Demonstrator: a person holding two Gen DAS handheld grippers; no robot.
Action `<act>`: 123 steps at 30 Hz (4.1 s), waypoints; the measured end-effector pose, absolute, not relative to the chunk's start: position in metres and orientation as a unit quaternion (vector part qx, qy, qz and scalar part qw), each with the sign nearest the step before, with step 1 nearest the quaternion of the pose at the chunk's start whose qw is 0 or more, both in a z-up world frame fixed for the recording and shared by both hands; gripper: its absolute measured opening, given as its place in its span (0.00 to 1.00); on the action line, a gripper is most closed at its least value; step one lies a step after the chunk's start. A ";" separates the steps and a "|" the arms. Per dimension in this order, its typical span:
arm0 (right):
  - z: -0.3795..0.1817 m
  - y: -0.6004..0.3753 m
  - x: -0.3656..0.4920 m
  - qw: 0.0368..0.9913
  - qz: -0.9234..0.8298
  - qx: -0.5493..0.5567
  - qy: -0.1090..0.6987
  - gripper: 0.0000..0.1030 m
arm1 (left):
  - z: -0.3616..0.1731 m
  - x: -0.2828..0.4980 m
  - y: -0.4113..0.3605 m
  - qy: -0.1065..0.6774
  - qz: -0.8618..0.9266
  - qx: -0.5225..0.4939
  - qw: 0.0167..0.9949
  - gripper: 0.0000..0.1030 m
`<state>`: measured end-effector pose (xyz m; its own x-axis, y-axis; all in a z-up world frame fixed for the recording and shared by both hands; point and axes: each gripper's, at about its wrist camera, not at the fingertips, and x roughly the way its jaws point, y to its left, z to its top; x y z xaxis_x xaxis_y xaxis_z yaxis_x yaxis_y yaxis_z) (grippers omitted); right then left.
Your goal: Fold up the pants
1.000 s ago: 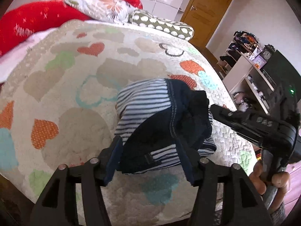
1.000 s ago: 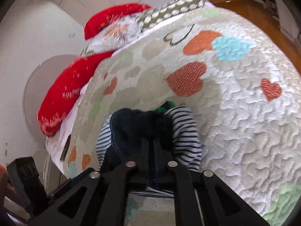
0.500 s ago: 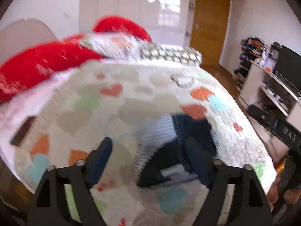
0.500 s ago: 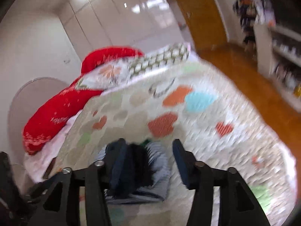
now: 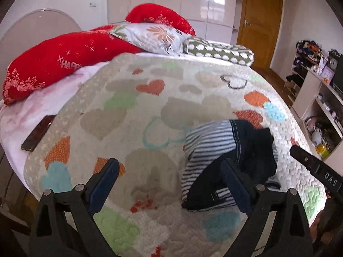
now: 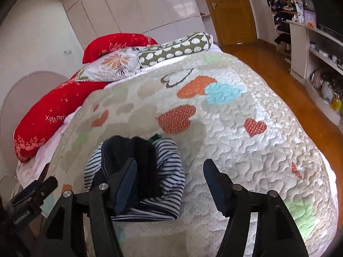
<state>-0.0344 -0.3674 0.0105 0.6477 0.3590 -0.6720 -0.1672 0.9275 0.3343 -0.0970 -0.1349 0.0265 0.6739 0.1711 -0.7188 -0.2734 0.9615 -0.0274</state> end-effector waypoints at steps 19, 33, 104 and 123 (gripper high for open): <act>-0.001 -0.358 -0.036 0.891 0.148 0.109 0.414 0.68 | 0.012 -0.091 -0.152 0.417 0.090 -0.051 0.903 0.92; -0.005 -0.355 -0.034 0.888 0.144 0.106 0.423 0.68 | 0.008 -0.088 -0.149 0.427 0.085 -0.060 0.898 0.92; -0.054 -0.351 0.044 0.778 0.265 0.238 0.517 0.81 | -0.053 -0.017 -0.088 0.481 -0.070 -0.260 0.834 0.92; -0.053 -0.345 0.038 0.763 0.301 0.273 0.504 0.85 | -0.055 -0.010 -0.130 0.498 -0.111 -0.210 0.834 0.66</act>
<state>0.0380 -0.3449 -0.0527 0.3123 0.7335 -0.6036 -0.1831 0.6700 0.7194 -0.0098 -0.1301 -0.0548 0.4796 -0.3949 -0.7836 -0.0239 0.8868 -0.4615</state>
